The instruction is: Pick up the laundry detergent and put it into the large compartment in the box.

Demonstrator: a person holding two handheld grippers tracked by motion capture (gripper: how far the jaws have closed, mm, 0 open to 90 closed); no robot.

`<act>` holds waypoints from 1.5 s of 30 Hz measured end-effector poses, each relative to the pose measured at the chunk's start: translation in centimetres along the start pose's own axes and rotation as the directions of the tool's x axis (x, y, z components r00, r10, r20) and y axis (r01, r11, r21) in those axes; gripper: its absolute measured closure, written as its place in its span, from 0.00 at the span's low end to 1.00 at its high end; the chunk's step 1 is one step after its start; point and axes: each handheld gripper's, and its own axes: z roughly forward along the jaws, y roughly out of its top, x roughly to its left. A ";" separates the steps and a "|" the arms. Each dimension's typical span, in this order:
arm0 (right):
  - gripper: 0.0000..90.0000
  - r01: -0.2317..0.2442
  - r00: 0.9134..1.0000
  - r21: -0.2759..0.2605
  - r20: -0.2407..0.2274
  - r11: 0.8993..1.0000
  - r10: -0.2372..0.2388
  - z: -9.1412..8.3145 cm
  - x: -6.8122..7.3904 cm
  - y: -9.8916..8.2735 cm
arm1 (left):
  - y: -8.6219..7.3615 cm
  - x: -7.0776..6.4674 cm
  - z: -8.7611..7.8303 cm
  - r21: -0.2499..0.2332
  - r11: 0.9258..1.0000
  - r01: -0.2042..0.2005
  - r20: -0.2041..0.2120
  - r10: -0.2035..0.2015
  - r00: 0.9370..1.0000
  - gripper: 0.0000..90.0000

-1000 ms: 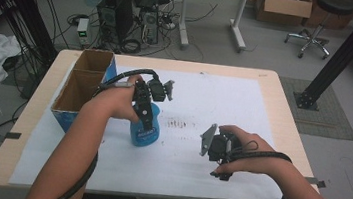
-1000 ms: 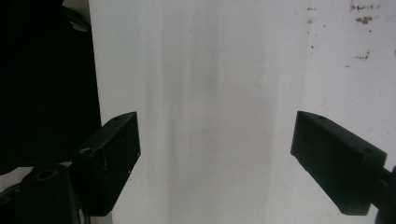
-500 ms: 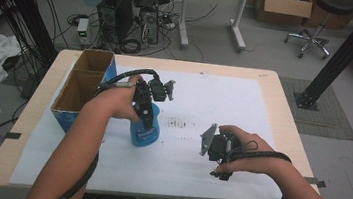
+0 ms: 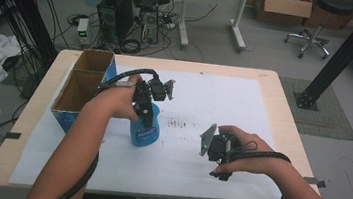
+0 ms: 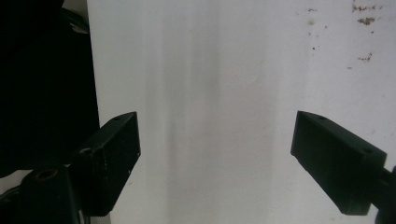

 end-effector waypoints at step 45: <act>0.18 -0.004 1.000 -0.003 0.008 1.000 0.004 -0.4 0.1 -0.2 | -1.4 0.0 -7.4 -0.030 0.979 0.202 -0.009 -0.202 0.979 0.42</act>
